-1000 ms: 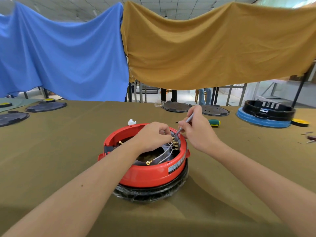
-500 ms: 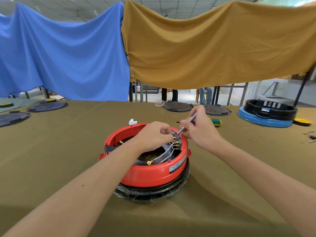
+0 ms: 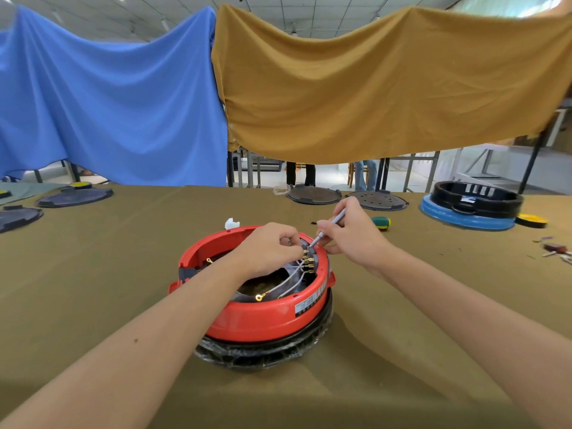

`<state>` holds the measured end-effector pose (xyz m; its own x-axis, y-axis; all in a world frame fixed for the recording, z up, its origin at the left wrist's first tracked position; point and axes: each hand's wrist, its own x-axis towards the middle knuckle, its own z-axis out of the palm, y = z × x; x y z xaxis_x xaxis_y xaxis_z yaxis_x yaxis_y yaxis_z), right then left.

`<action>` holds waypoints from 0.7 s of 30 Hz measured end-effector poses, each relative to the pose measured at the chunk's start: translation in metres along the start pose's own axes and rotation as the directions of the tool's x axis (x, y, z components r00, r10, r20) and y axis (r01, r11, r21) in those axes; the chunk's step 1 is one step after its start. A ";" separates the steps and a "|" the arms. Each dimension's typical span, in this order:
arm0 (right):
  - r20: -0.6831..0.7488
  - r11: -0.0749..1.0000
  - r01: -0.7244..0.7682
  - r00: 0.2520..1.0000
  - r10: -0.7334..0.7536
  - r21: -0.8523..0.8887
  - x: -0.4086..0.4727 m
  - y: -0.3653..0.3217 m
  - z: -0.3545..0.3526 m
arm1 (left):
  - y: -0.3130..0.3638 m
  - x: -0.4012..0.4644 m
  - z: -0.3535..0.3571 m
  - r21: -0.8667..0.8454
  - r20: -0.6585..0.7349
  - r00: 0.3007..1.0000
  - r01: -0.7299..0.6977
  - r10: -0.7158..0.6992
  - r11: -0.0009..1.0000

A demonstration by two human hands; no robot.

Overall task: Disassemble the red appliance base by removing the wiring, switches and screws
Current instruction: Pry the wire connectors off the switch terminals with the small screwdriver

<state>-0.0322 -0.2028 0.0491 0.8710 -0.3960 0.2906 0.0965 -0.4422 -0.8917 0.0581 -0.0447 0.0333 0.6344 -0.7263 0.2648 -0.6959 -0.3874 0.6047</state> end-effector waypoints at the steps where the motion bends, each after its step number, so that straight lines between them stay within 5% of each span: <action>1: -0.007 1.000 -0.010 1.000 0.010 0.022 -0.001 0.001 0.000 | 0.000 0.000 0.000 0.000 0.001 1.000 0.003 -0.003 1.000; 10: 0.006 0.897 0.303 0.948 -0.318 -0.323 -0.009 0.005 0.011 | 0.000 -0.001 0.000 -0.009 0.007 1.000 -0.010 0.010 1.000; 17: -0.025 0.964 0.192 0.980 -0.200 -0.184 -0.004 0.007 0.004 | -0.001 0.000 0.000 -0.026 0.014 1.000 -0.009 0.010 1.000; 21: 0.009 0.939 0.227 0.972 -0.233 -0.259 -0.002 0.005 0.005 | -0.001 0.000 0.000 -0.021 0.001 1.000 -0.002 0.002 1.000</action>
<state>-0.0312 -0.1997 0.0425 0.8289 -0.2751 0.4871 0.1637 -0.7133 -0.6814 0.0591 -0.0443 0.0323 0.6324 -0.7279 0.2650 -0.6900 -0.3738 0.6198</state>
